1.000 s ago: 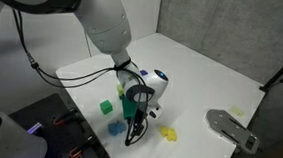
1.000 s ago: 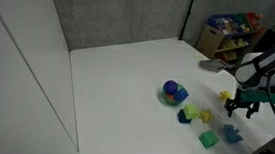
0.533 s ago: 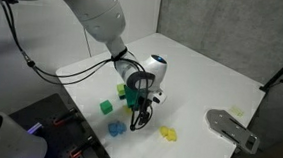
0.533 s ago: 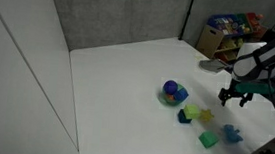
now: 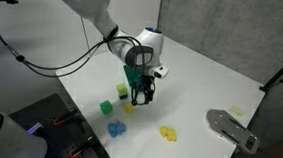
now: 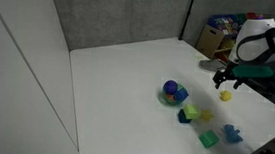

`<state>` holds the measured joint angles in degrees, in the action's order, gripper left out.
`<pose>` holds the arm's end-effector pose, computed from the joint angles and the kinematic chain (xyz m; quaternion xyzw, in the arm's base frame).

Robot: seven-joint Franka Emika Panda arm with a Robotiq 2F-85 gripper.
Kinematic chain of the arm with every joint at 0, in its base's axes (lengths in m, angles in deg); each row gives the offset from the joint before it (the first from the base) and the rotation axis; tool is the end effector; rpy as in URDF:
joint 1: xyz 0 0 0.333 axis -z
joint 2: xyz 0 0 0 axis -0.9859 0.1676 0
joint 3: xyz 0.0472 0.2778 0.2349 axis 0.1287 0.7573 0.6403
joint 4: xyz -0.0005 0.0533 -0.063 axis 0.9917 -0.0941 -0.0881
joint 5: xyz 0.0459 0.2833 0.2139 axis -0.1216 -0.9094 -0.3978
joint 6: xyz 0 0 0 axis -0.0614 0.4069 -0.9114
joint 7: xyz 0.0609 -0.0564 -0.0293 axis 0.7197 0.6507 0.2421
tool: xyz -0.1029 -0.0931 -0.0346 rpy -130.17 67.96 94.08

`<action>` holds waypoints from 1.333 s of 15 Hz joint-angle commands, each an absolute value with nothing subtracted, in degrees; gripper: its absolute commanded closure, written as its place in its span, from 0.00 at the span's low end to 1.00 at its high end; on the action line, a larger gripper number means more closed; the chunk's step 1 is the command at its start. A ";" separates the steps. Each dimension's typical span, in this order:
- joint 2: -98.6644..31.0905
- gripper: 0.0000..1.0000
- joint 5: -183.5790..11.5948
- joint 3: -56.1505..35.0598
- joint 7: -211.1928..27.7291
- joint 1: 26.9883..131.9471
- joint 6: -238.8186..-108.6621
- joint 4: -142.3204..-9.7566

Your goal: Remove the toy elephant from the green bowl and put it on the table

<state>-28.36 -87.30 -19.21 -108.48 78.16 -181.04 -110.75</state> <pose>0.5245 -0.0966 0.2386 0.9635 -0.2567 -0.0533 0.0544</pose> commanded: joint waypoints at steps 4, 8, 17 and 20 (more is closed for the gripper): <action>-39.41 0.00 -86.98 -15.51 -108.00 78.08 -179.45 -115.00; -45.12 0.00 -87.18 -12.94 -107.55 78.24 -174.99 -117.28; -58.83 0.00 -86.34 -8.04 -108.24 78.63 -158.89 -119.23; -63.34 0.00 -85.60 -7.15 -104.92 78.89 -154.28 -119.43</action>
